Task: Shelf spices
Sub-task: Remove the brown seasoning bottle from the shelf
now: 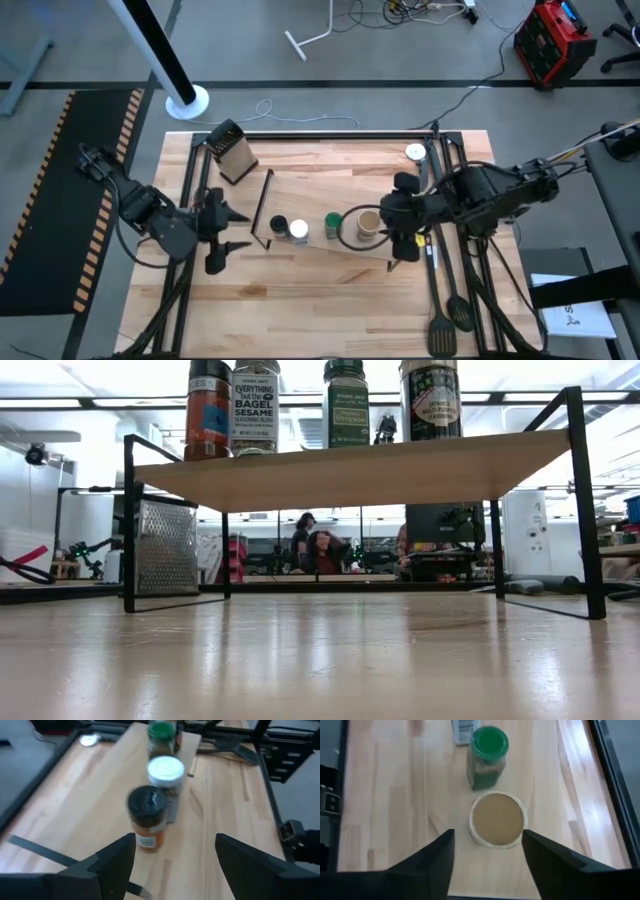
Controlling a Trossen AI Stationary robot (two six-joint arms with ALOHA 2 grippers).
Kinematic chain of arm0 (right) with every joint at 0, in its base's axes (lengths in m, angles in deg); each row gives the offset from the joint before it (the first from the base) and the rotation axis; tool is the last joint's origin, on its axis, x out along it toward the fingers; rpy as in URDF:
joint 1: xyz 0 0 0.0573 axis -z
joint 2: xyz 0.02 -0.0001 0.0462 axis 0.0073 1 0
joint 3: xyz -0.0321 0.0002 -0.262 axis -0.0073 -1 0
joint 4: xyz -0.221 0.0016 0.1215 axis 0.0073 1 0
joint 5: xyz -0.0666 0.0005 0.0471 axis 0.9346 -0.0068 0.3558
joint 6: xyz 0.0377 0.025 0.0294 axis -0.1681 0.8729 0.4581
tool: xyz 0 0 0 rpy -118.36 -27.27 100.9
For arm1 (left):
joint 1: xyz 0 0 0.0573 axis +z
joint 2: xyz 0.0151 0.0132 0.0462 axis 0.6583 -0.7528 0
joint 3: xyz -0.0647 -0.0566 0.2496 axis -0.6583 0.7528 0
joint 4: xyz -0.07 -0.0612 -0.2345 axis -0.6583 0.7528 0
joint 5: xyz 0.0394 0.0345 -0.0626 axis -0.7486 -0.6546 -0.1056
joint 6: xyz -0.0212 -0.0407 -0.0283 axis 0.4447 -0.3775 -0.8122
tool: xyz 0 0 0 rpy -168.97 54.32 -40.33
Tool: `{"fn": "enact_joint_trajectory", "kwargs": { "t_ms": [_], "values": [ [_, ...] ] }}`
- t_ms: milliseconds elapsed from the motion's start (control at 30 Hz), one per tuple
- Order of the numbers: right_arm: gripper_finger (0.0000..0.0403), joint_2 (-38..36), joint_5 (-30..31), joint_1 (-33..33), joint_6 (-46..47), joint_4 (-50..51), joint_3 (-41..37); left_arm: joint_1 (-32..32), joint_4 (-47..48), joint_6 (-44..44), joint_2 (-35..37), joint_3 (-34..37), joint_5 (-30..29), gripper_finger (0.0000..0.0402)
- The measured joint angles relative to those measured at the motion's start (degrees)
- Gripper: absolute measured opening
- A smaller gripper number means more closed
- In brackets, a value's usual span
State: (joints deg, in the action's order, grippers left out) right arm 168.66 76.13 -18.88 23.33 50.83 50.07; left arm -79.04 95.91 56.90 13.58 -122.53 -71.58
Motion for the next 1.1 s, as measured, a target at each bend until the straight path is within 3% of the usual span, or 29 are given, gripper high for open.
{"fn": "enact_joint_trajectory", "kwargs": {
  "t_ms": [467, 1100],
  "values": [
    [0.0325, 10.1, 1.06, 1.53, -2.18, 7.78, 7.91, 0.06, 3.19, 0.26, 1.22, -2.27, -2.29, 0.0263],
    [0.0339, 13.81, -5.0, 5.29, -4.7, 5.4, 4.54, 0.09, 4.5, -0.77, 1.28, -1.87, -2.02, 0.0263]
  ]
}}
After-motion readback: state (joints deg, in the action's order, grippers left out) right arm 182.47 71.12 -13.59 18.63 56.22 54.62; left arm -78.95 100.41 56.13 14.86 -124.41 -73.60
